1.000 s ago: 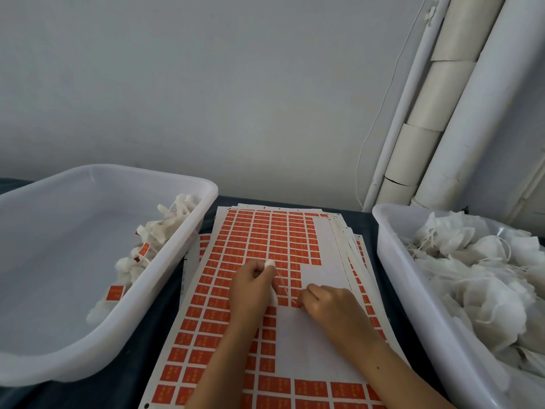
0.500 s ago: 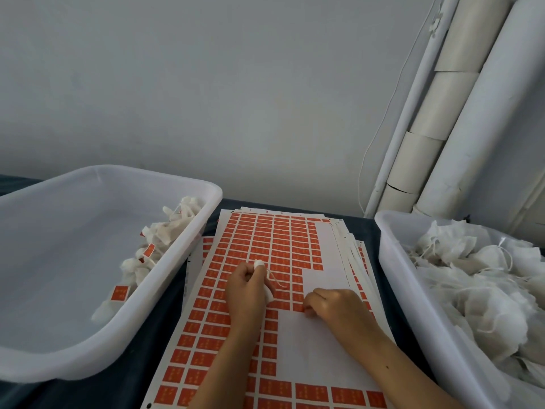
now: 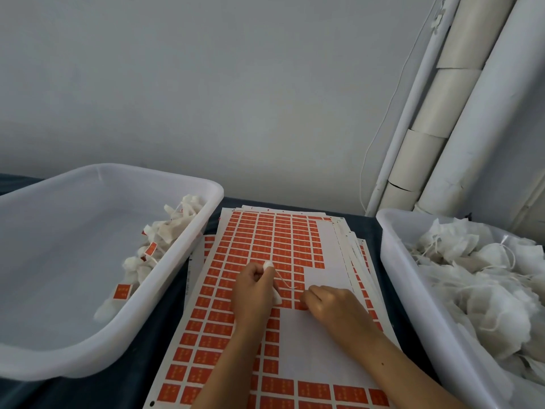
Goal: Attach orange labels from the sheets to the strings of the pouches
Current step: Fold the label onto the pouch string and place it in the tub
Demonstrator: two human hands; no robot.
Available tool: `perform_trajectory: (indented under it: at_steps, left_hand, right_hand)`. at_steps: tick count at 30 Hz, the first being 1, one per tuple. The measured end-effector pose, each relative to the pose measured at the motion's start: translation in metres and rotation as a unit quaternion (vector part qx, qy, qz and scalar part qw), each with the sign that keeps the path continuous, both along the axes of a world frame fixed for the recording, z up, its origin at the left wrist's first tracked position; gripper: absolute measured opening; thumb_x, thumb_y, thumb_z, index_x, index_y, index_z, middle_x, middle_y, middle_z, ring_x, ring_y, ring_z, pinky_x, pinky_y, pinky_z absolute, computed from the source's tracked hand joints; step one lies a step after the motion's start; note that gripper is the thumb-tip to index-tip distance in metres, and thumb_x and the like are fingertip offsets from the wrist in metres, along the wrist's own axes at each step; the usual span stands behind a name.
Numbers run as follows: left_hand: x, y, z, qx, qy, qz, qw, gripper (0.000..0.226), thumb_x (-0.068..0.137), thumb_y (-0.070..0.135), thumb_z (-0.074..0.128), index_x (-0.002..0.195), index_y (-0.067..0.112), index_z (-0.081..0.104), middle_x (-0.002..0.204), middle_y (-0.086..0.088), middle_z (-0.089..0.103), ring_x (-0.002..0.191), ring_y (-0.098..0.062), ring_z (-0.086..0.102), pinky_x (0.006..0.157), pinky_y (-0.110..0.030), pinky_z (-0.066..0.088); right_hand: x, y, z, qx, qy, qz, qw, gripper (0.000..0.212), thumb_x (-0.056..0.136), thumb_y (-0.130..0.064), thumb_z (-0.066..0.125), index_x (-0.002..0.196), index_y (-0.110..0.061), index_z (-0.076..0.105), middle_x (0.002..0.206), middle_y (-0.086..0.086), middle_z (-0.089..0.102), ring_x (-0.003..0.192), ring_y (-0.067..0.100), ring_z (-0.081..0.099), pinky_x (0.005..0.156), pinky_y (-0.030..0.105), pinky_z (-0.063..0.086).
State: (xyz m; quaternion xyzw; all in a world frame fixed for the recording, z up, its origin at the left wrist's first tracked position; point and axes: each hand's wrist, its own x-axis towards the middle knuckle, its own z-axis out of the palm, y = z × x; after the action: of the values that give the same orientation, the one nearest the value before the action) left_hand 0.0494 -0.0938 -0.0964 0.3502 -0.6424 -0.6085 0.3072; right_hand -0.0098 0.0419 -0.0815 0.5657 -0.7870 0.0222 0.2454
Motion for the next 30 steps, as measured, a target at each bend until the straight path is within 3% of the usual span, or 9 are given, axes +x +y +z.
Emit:
perform_trajectory:
  at_steps: [5, 13, 21, 25, 28, 30]
  left_hand:
    - [-0.001, -0.001, -0.003, -0.017, -0.008, -0.01, 1.0, 0.02, 0.093, 0.026, 0.055, 0.076, 0.019, 0.06, 0.073, 0.003, 0.065, 0.067, -0.013, 0.065, 0.067, -0.025, 0.054]
    - [0.001, 0.002, -0.003, -0.013, 0.005, -0.015, 1.0, 0.019, 0.093, 0.025, 0.056, 0.077, 0.016, 0.061, 0.072, -0.001, 0.066, 0.068, -0.017, 0.065, 0.071, -0.033, 0.056]
    - [0.002, 0.002, -0.003, -0.025, 0.01, -0.019, 0.999, 0.02, 0.093, 0.024, 0.055, 0.076, 0.017, 0.06, 0.071, 0.001, 0.065, 0.066, -0.014, 0.063, 0.065, -0.025, 0.052]
    - [0.002, 0.003, -0.002, -0.021, 0.02, -0.019, 0.999, 0.019, 0.093, 0.023, 0.055, 0.077, 0.016, 0.061, 0.072, 0.001, 0.066, 0.067, -0.014, 0.064, 0.064, -0.022, 0.052]
    - [0.003, 0.003, 0.001, 0.032, 0.052, 0.018, 0.998, 0.018, 0.094, 0.022, 0.054, 0.078, 0.016, 0.061, 0.074, -0.001, 0.066, 0.07, -0.016, 0.065, 0.063, -0.025, 0.052]
    - [0.004, 0.001, 0.004, 0.065, 0.068, 0.05, 0.994, 0.02, 0.095, 0.021, 0.053, 0.077, 0.017, 0.06, 0.074, -0.001, 0.064, 0.07, -0.016, 0.063, 0.059, -0.02, 0.046]
  right_hand:
    - [-0.006, 0.01, 0.007, 0.014, -0.058, 0.027, 0.998, 0.039, 0.049, -0.027, 0.092, 0.084, -0.019, 0.075, 0.08, -0.008, 0.073, 0.063, 0.005, 0.069, 0.063, 0.014, 0.054]
    - [-0.002, 0.007, 0.007, 0.073, 0.013, 0.04, 0.996, 0.054, 0.046, -0.03, 0.092, 0.094, -0.016, 0.075, 0.087, -0.006, 0.073, 0.067, 0.008, 0.07, 0.063, 0.018, 0.057]
    - [0.003, 0.002, 0.005, 0.124, 0.006, 0.019, 0.992, 0.048, 0.049, -0.031, 0.092, 0.092, -0.019, 0.074, 0.082, -0.006, 0.073, 0.059, 0.009, 0.068, 0.058, 0.018, 0.056]
    - [0.001, -0.002, 0.013, 0.165, -0.017, 0.001, 0.986, 0.043, 0.071, -0.02, 0.081, 0.11, -0.013, 0.066, 0.1, 0.001, 0.072, 0.072, 0.016, 0.07, 0.07, 0.025, 0.055]
    - [-0.001, -0.005, 0.018, 0.147, -0.016, -0.009, 0.989, 0.045, 0.059, -0.023, 0.088, 0.099, -0.015, 0.07, 0.09, -0.002, 0.073, 0.065, 0.012, 0.07, 0.065, 0.021, 0.055]
    - [-0.002, -0.005, 0.019, 0.158, -0.068, -0.025, 0.985, 0.035, 0.08, -0.023, 0.073, 0.113, -0.015, 0.063, 0.107, -0.001, 0.069, 0.084, 0.014, 0.069, 0.08, 0.022, 0.052]
